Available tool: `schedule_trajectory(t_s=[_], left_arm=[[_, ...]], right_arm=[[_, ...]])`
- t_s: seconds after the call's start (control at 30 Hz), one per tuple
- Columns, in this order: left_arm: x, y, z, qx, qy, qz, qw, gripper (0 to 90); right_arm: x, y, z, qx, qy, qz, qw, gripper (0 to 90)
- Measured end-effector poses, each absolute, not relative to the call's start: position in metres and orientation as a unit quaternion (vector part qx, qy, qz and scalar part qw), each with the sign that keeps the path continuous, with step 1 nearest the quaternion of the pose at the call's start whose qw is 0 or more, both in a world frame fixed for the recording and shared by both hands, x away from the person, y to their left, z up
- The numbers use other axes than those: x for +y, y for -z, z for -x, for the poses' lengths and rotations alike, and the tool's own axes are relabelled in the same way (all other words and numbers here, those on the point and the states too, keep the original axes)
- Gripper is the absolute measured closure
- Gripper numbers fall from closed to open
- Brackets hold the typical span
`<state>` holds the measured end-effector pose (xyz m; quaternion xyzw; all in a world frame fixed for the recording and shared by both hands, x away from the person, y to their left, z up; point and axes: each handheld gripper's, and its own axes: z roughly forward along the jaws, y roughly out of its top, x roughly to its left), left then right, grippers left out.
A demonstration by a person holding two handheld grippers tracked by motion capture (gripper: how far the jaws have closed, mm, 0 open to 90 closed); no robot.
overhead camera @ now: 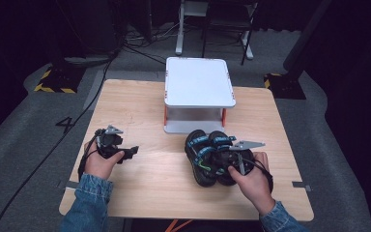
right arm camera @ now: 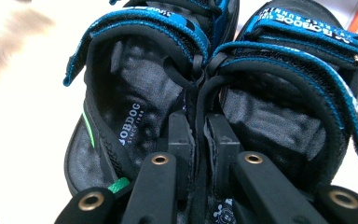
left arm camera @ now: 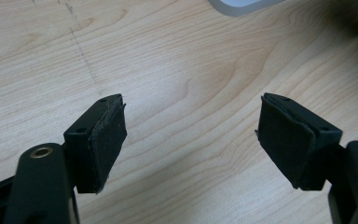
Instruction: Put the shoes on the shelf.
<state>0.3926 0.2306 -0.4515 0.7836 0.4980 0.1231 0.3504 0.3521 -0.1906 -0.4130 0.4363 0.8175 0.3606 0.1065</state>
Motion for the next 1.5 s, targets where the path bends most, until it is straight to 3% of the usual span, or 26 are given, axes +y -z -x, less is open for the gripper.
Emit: schedule_trajectory(t_s=[0.3, 0.77, 1.13, 1.5], left_arm=[[0.251, 0.454, -0.373, 0.525, -0.13, -0.766, 0.348, 24.5], [0.273, 0.454, -0.352, 0.544, -0.137, -0.752, 0.345, 24.6], [0.274, 0.449, -0.352, 0.54, -0.141, -0.752, 0.351, 24.6], [0.273, 0.449, -0.358, 0.538, -0.139, -0.752, 0.355, 24.6]], right_arm=[[-0.169, 0.395, -0.407, 0.812, -0.368, -0.434, 0.13, 82.2], [-0.122, 0.408, -0.475, 0.809, -0.354, -0.437, 0.173, 82.1], [-0.106, 0.429, -0.502, 0.792, -0.353, -0.453, 0.206, 82.1], [-0.096, 0.454, -0.508, 0.775, -0.352, -0.434, 0.297, 80.9]])
